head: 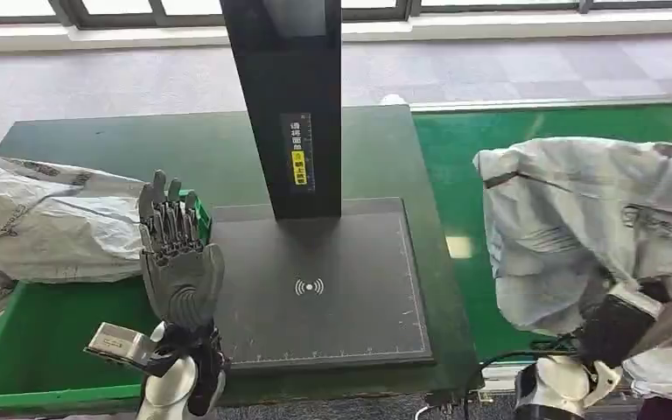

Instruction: Moved the parcel from conveyor to table for the left to box.

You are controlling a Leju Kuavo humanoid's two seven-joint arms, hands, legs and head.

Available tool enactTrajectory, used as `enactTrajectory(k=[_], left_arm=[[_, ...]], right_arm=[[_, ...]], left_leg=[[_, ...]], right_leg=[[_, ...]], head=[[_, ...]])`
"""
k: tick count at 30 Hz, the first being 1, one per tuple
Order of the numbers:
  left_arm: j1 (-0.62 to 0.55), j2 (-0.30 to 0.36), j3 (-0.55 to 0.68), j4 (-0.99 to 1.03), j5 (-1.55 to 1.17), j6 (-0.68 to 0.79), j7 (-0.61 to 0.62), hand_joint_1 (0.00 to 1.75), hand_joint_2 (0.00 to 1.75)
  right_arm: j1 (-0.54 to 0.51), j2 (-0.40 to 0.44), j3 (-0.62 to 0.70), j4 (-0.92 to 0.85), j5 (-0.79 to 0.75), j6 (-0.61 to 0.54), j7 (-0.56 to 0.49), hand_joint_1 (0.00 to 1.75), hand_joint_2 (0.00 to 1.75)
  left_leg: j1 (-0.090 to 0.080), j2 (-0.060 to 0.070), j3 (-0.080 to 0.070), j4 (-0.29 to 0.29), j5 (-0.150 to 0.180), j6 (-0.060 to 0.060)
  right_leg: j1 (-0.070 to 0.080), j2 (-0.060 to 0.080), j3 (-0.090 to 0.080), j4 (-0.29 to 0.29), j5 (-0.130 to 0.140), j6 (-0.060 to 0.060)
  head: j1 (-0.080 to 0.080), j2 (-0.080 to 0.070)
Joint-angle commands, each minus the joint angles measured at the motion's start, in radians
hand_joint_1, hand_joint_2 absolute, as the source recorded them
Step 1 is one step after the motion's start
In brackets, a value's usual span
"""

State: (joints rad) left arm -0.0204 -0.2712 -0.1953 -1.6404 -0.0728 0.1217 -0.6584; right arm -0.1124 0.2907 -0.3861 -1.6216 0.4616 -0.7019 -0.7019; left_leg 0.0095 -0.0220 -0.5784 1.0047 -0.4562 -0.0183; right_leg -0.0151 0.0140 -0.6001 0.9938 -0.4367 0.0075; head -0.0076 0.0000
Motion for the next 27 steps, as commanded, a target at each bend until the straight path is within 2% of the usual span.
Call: enactTrajectory(k=[1, 3, 5, 6, 7, 8, 10, 15, 17, 19, 22, 24, 27], left_arm=[[-0.036, -0.053, 0.041, 0.100, -0.011, -0.027, -0.006, 0.00, 1.75], [-0.038, -0.053, 0.043, 0.102, -0.013, -0.028, -0.007, 0.00, 1.75], [-0.044, -0.050, 0.041, 0.106, -0.018, -0.042, -0.006, 0.00, 1.75], [-0.042, -0.050, 0.044, 0.108, -0.018, -0.041, -0.006, 0.00, 1.75], [-0.043, -0.049, 0.048, 0.113, -0.016, -0.043, -0.008, 0.00, 1.75], [-0.045, -0.049, 0.051, 0.119, -0.014, -0.046, -0.011, 0.00, 1.75], [-0.045, -0.048, 0.053, 0.122, -0.013, -0.048, -0.014, 0.00, 1.75], [-0.039, -0.040, 0.042, 0.105, 0.010, -0.059, -0.017, 0.00, 1.75], [-0.037, -0.035, 0.033, 0.100, 0.015, -0.059, -0.016, 0.00, 1.75], [-0.034, -0.036, 0.022, 0.100, 0.019, -0.055, -0.017, 0.00, 1.75], [-0.035, -0.040, 0.008, 0.105, 0.021, -0.052, -0.019, 0.00, 1.75], [-0.041, -0.044, 0.004, 0.108, 0.018, -0.041, -0.025, 0.00, 1.75], [-0.049, -0.041, -0.003, 0.115, 0.020, -0.037, -0.023, 0.00, 1.75]], right_arm=[[0.169, 0.058, 0.229, -0.416, -0.020, 0.004, 0.004, 1.75, 1.75], [0.196, 0.058, 0.285, -0.413, -0.031, 0.004, 0.004, 1.75, 1.75], [0.190, 0.058, 0.342, -0.366, -0.039, 0.004, 0.004, 1.75, 1.75], [0.206, 0.026, 0.413, -0.336, -0.096, 0.004, 0.004, 1.75, 1.75], [0.204, -0.061, 0.511, -0.310, -0.240, 0.007, 0.004, 1.75, 1.75], [0.199, -0.086, 0.528, -0.291, -0.303, 0.043, 0.004, 1.75, 1.75], [0.193, -0.088, 0.524, -0.274, -0.324, 0.100, 0.004, 1.75, 1.75], [0.170, -0.043, 0.486, -0.188, -0.374, 0.335, 0.004, 1.75, 1.75], [0.151, -0.039, 0.491, -0.114, -0.342, 0.342, 0.004, 1.75, 1.75], [0.067, -0.018, 0.466, 0.101, -0.293, 0.397, 0.004, 1.75, 1.75], [-0.033, -0.002, 0.445, 0.321, -0.270, 0.433, 0.004, 1.75, 1.75], [-0.053, 0.006, 0.449, 0.365, -0.260, 0.420, 0.004, 1.75, 1.75], [-0.075, -0.010, 0.468, 0.424, -0.286, 0.398, 0.004, 1.75, 1.75]], left_leg=[[-0.003, 0.000, 0.000, 0.000, -0.001, 0.001], [0.000, 0.005, 0.002, 0.000, -0.002, 0.000], [0.000, 0.003, 0.002, -0.001, -0.002, 0.000], [0.000, 0.004, 0.003, -0.001, -0.002, 0.000], [0.000, 0.005, 0.002, -0.001, -0.002, 0.000], [0.000, 0.006, 0.004, -0.002, -0.002, 0.000], [0.001, 0.008, 0.004, -0.002, -0.002, 0.000], [0.000, 0.006, 0.003, -0.002, -0.002, 0.001], [0.001, 0.008, 0.004, -0.002, -0.002, 0.000], [0.000, 0.009, 0.005, -0.003, -0.002, 0.000], [0.002, 0.012, 0.005, -0.003, -0.002, 0.000], [0.001, 0.013, 0.004, -0.003, -0.001, 0.000], [0.001, 0.007, 0.002, -0.001, -0.001, 0.001]], right_leg=[[-0.002, -0.003, -0.001, 0.002, -0.002, -0.001], [0.000, 0.001, 0.000, 0.000, -0.001, -0.001], [-0.002, 0.001, -0.001, 0.000, -0.001, -0.001], [-0.001, 0.000, 0.000, 0.000, -0.001, -0.001], [-0.001, 0.002, 0.000, 0.000, -0.001, -0.001], [0.000, 0.003, 0.001, -0.001, 0.000, -0.001], [0.000, 0.005, 0.001, -0.002, 0.001, -0.001], [0.000, 0.001, 0.002, -0.001, 0.000, -0.001], [0.002, 0.003, 0.003, -0.003, 0.000, -0.001], [0.001, 0.004, 0.003, -0.003, 0.001, -0.001], [0.002, 0.008, 0.003, -0.003, 0.002, -0.001], [0.001, 0.009, 0.002, -0.003, 0.003, -0.001], [0.000, 0.003, 0.001, -0.001, 0.001, -0.001]], head=[[0.000, 0.000], [0.000, 0.000], [0.000, 0.000], [0.000, 0.000], [0.000, 0.000], [0.000, 0.000], [0.000, 0.000], [0.000, 0.000], [0.000, 0.000], [0.000, 0.000], [0.000, 0.000], [0.000, 0.000], [0.000, 0.000]])
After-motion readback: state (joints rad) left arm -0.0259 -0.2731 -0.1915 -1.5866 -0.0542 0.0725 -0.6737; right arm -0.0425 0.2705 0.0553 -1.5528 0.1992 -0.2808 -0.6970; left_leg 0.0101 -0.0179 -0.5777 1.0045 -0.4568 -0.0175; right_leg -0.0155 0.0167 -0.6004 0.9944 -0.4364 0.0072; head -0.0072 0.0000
